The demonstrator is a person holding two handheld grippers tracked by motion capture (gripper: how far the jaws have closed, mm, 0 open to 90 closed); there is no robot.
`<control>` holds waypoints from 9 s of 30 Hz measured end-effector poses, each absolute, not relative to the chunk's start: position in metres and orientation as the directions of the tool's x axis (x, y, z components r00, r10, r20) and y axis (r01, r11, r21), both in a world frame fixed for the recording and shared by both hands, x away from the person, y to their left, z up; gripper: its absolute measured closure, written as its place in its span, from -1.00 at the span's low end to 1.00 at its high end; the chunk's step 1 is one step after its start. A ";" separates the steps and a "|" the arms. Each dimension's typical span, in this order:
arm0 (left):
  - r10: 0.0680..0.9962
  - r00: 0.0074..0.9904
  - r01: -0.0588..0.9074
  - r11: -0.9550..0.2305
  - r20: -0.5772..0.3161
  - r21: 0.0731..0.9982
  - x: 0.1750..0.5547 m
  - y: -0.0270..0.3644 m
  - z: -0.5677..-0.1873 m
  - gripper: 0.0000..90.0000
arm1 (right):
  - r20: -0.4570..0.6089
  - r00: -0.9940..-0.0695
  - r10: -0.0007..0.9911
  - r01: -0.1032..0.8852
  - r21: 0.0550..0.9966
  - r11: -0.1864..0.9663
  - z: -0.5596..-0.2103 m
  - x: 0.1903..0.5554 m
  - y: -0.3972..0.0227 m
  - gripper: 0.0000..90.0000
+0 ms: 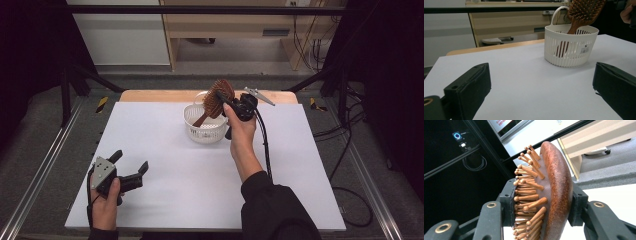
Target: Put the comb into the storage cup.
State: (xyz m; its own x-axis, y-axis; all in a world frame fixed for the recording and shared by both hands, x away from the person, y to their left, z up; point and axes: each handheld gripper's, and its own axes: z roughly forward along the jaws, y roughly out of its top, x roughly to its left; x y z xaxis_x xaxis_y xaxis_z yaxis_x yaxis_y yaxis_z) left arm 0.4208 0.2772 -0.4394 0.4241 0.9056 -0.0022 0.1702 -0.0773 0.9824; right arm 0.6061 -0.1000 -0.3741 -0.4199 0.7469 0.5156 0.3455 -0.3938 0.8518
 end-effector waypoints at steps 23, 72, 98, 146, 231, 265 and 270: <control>0.906 0.424 0.170 -0.077 -0.002 0.982 0.421 0.277 -0.439 -0.96 | 0.521 -0.419 0.744 0.354 0.848 -0.395 -0.377 0.606 -0.098 0.14; 0.903 0.430 0.175 -0.083 -0.001 0.981 0.421 0.276 -0.440 -0.96 | 0.537 -0.405 0.740 0.382 0.835 -0.396 -0.391 0.610 -0.098 0.13; 0.902 0.432 0.175 -0.086 0.002 0.981 0.422 0.276 -0.440 -0.96 | 0.576 -0.369 0.730 0.416 0.804 -0.424 -0.405 0.614 -0.120 0.06; 0.899 0.438 0.179 -0.090 0.003 0.980 0.422 0.275 -0.441 -0.96 | 0.572 -0.349 0.742 0.457 0.796 -0.398 -0.414 0.618 -0.129 -0.17; 0.901 0.433 0.112 -0.081 0.025 0.990 0.412 0.278 -0.431 -0.98 | 0.107 -0.471 0.875 0.232 0.973 0.006 -0.348 0.553 -0.164 -0.89; 0.911 0.412 0.115 -0.044 -0.008 0.992 0.393 0.313 -0.433 -0.98 | 0.025 -0.450 0.893 0.125 0.992 0.035 -0.356 0.492 -0.236 -0.92; 0.911 0.412 0.116 -0.040 -0.012 0.992 0.394 0.313 -0.434 -0.98 | 0.025 -0.442 0.897 0.117 0.993 0.030 -0.358 0.487 -0.237 -0.92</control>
